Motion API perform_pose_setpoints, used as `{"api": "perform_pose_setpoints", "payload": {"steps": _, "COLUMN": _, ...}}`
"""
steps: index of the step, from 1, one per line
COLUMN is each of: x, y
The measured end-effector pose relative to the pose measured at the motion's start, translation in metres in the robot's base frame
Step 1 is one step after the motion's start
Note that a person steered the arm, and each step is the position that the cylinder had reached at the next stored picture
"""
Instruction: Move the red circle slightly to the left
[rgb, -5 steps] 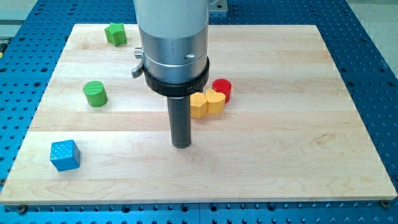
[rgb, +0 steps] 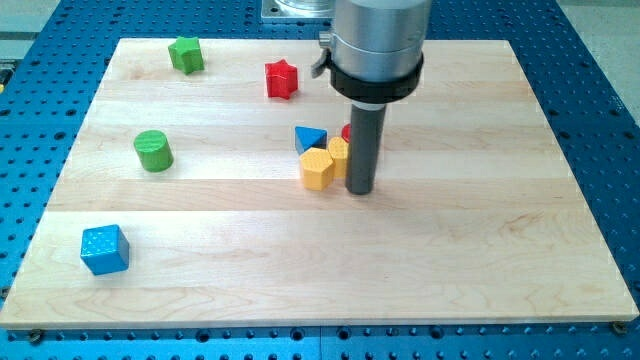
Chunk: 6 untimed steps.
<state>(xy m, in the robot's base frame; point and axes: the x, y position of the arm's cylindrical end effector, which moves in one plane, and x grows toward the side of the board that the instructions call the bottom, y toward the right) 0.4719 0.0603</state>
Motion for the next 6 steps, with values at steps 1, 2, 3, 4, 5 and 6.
{"api": "perform_pose_setpoints", "payload": {"steps": 1, "x": -0.036, "y": 0.034}}
{"api": "perform_pose_setpoints", "payload": {"steps": 2, "x": -0.054, "y": 0.028}}
{"api": "perform_pose_setpoints", "payload": {"steps": 3, "x": -0.049, "y": 0.015}}
{"api": "perform_pose_setpoints", "payload": {"steps": 4, "x": -0.049, "y": 0.015}}
{"api": "perform_pose_setpoints", "payload": {"steps": 5, "x": -0.072, "y": 0.022}}
{"api": "perform_pose_setpoints", "payload": {"steps": 6, "x": -0.009, "y": 0.056}}
